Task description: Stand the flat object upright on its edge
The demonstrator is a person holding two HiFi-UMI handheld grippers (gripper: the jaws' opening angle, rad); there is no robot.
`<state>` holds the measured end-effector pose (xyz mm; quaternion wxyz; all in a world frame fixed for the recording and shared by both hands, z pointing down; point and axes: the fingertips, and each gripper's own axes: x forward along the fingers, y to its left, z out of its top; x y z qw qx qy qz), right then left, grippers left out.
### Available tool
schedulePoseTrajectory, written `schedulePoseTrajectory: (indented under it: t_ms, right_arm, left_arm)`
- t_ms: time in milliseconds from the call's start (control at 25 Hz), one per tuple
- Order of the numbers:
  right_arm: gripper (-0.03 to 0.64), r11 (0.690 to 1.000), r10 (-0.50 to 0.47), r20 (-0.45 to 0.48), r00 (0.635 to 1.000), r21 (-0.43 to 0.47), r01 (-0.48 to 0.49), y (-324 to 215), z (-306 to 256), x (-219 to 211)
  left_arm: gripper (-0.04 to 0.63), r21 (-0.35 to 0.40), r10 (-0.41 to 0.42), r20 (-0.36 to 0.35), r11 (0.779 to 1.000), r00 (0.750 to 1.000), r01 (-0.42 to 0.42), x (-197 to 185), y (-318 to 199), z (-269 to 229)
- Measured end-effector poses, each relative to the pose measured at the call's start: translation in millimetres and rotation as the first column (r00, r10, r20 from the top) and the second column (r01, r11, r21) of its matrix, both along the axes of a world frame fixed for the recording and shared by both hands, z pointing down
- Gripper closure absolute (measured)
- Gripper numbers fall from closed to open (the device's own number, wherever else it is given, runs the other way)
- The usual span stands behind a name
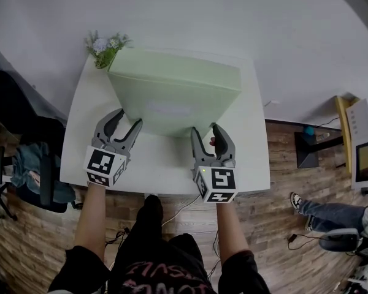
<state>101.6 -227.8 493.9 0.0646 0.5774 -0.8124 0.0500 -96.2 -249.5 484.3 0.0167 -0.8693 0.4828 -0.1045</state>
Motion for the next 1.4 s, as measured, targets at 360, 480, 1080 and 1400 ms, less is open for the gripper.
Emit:
schedulePoseTrajectory:
  t_ms: [360,480,1080,1400]
  right_arm:
    - [0.388,1.000,0.002,-0.016,1.000,-0.018,-0.002,2.7,1.9,-0.7]
    - [0.388,1.000,0.009,-0.012,1.000,-0.028,-0.009,2.4,1.6,0.1]
    - [0.388,0.997,0.041,0.023,0.999,-0.068,-0.039,15.4,-11.0,11.9]
    - [0.408,0.995,0.060,0.017,0.998,-0.081,-0.058,36.9,-34.2,18.2]
  left_arm:
    - [0.371,-0.018,0.002,0.011,1.000,1.000,-0.002,-2.1,2.7,2.3]
    - [0.371,-0.031,0.010,0.019,0.999,1.000,-0.009,-1.7,2.9,2.4]
    - [0.370,-0.085,-0.038,-0.015,0.996,0.999,0.036,-11.8,11.6,-7.4]
    - [0.393,-0.096,-0.054,-0.024,0.994,0.998,0.051,-12.4,36.9,-26.6]
